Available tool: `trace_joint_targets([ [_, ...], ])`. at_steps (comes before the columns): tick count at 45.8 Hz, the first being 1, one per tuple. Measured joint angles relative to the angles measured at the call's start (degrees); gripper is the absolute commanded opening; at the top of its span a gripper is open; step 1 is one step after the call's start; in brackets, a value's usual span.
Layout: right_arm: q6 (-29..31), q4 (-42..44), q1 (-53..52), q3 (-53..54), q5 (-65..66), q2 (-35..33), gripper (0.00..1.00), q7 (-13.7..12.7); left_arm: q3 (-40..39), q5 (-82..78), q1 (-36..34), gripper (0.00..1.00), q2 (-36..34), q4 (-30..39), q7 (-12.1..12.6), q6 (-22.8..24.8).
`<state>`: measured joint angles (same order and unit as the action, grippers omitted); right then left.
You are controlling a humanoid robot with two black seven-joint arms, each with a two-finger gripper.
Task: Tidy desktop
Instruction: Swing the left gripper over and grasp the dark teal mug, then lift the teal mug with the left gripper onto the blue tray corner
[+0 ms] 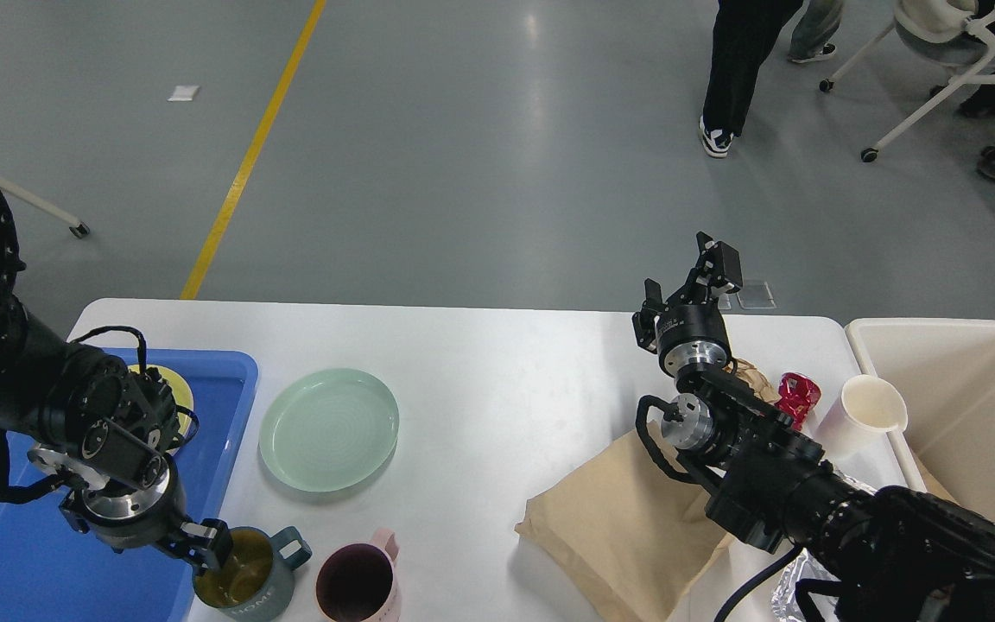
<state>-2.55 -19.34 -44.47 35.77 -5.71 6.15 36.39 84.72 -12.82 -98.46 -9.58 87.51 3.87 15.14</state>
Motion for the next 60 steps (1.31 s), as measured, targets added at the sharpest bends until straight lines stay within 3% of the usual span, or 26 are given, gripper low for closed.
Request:
trace_joint_targets([
  [13, 0.0, 0.0, 0.0, 0.0, 0.0, 0.0, 1.0, 0.0, -2.83, 0.23, 4.13, 0.9, -0.1, -0.18, 1.13, -7.09],
  [28, 0.0, 0.0, 0.0, 0.0, 0.0, 0.03, 1.0, 0.0, -3.15, 0.49, 7.44, 0.9, -0.23, -0.99, 1.09, -8.89],
  [37, 0.0, 0.0, 0.0, 0.0, 0.0, 0.03, 1.0, 0.0, -3.15, 0.52, 8.59, 0.9, -0.39, -1.61, 1.09, -13.66],
  [44, 0.0, 0.0, 0.0, 0.0, 0.0, 0.01, 1.0, 0.0, -3.1, 0.52, 9.77, 0.89, -0.29, -1.76, 1.13, -14.71],
  [48, 0.0, 0.0, 0.0, 0.0, 0.0, 0.01, 1.0, 0.0, -3.12, 0.54, 10.44, 0.87, -0.24, -1.87, 1.14, -15.01],
  [60, 0.0, 0.01, 0.0, 0.0, 0.0, 0.02, 1.0, 0.0, -3.73, 0.58, 12.33, 0.65, -0.08, -2.5, 1.14, -17.43],
])
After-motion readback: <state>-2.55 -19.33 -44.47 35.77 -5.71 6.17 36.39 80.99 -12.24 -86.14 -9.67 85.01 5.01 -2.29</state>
